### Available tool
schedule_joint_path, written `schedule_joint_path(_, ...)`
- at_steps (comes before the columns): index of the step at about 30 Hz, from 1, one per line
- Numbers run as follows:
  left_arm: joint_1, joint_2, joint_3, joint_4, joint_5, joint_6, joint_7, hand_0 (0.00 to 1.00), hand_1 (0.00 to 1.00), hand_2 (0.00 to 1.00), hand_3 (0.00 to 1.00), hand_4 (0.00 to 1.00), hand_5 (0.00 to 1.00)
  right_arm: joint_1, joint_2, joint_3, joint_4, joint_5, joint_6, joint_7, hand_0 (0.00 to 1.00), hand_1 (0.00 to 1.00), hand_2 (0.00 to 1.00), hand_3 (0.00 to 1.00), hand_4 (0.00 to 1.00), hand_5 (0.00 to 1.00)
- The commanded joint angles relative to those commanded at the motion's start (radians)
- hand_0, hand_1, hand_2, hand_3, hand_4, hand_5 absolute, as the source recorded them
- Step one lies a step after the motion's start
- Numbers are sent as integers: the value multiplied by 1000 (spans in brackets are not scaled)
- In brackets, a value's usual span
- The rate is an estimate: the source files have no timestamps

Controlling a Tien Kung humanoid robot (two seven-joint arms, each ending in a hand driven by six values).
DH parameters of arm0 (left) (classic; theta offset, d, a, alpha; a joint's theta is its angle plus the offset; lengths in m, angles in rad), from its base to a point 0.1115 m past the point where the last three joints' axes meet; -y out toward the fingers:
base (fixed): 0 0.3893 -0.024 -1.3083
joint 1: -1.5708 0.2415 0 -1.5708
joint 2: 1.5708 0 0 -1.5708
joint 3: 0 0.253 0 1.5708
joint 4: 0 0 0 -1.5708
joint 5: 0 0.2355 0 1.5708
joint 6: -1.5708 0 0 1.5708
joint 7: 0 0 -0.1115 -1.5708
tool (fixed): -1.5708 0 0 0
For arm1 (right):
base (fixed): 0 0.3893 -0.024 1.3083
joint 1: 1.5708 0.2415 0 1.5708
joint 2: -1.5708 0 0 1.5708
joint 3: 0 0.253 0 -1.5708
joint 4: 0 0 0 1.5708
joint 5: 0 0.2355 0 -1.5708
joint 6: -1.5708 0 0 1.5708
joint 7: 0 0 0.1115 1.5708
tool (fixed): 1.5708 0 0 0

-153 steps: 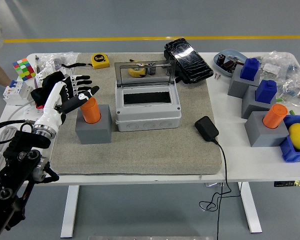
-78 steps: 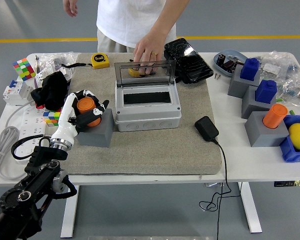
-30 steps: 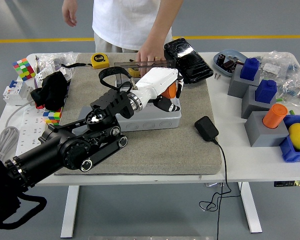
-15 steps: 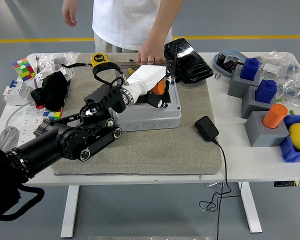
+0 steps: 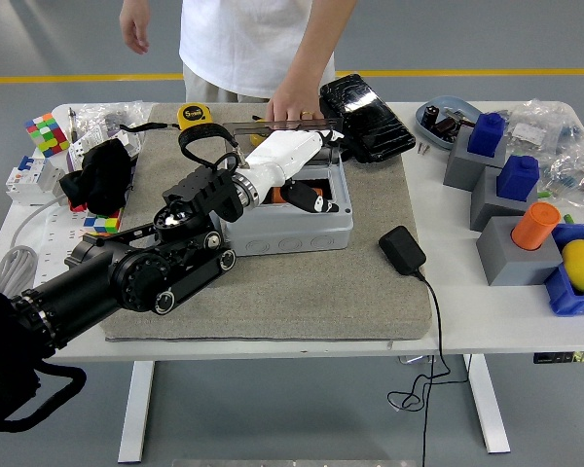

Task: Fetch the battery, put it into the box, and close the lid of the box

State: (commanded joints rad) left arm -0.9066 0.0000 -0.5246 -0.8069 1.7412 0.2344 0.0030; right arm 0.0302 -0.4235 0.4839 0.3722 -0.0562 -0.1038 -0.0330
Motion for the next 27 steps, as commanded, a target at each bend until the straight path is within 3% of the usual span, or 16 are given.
schedule_joint_path(11, 20, 0, -105, -64, -3, 28, -42, 698, 750, 776, 832, 998, 283, -1, 0, 3, -1, 0, 0, 0, 546, 601, 592, 544, 923, 487)
schedule_joint_path(12, 20, 0, -119, -64, -3, 31, -46, 727, 750, 777, 825, 998, 341, 0, 1, 3, -1, 0, 0, 0, 546, 601, 592, 543, 924, 488)
schedule_joint_path(17, 8, 0, -169, -41, 0, 30, -39, 727, 750, 777, 825, 998, 341, 0, 1, 2, -1, 1, 0, 0, 546, 601, 592, 543, 924, 488)
schedule_joint_path(18, 4, 0, -175, -33, 2, 26, -32, 783, 800, 797, 826, 998, 447, 0, 1, 1, -1, 1, 0, -1, 546, 601, 592, 543, 924, 488)
schedule_joint_path(27, -7, 0, -149, 11, 1, -8, 14, 742, 781, 794, 826, 998, 450, 3, 0, -3, 0, 1, -1, -1, 546, 600, 591, 543, 924, 488)
